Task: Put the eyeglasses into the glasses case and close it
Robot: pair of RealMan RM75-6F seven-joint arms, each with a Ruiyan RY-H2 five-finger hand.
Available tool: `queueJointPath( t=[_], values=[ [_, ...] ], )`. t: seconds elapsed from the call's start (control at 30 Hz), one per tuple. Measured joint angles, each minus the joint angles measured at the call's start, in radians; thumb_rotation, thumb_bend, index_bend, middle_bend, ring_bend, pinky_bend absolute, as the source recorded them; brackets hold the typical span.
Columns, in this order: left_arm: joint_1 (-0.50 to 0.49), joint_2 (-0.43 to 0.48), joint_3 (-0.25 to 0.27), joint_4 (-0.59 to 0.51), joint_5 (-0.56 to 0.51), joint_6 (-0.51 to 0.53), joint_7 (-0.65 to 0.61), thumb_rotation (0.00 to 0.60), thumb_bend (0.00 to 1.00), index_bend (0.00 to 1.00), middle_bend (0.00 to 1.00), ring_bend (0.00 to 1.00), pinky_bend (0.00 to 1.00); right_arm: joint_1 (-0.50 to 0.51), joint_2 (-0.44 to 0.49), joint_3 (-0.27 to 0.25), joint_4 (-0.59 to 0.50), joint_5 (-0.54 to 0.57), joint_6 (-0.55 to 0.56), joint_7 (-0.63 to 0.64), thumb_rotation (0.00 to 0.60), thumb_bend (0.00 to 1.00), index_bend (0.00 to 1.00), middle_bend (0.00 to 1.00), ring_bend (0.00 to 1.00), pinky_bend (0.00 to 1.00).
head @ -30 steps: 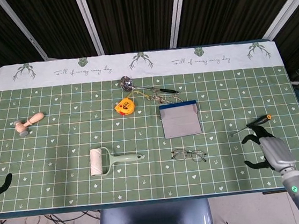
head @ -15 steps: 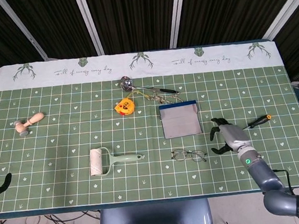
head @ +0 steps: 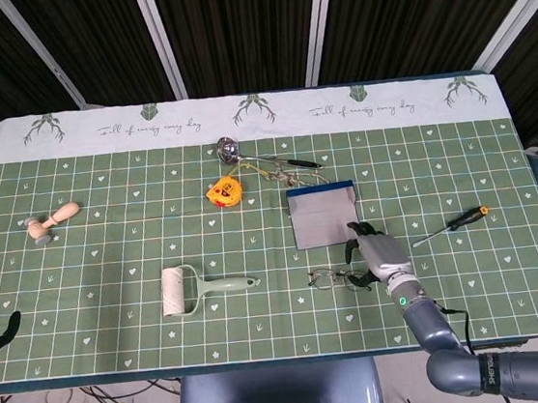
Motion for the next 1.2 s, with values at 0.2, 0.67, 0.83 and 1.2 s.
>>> queueJointPath(
  t=[0.2,0.67,0.83,1.2],
  values=[
    [0.001,-0.001,0.000,0.002,0.004,0.004,-0.001,0.600,0.31,0.10,0.00,0.00,0.00,0.010,-0.049,-0.004,0.013,0.011,0.039,-0.031,0.600,0.35,0.54,0.09,0.03,0.20],
    [0.003,-0.002,0.000,0.005,0.006,0.008,-0.008,0.600,0.31,0.10,0.00,0.00,0.00,0.010,-0.131,-0.013,0.075,-0.006,0.093,-0.069,0.600,0.37,0.57,0.09,0.03,0.20],
    [0.002,-0.001,-0.001,0.002,0.005,0.007,-0.005,0.600,0.31,0.10,0.00,0.00,0.00,0.006,-0.141,-0.016,0.085,-0.011,0.092,-0.068,0.600,0.39,0.58,0.09,0.03,0.20],
    [0.002,-0.002,-0.002,0.002,0.003,0.008,-0.005,0.600,0.31,0.10,0.00,0.00,0.00,0.001,-0.158,-0.013,0.114,-0.013,0.069,-0.065,0.600,0.41,0.60,0.09,0.03,0.20]
  ],
)
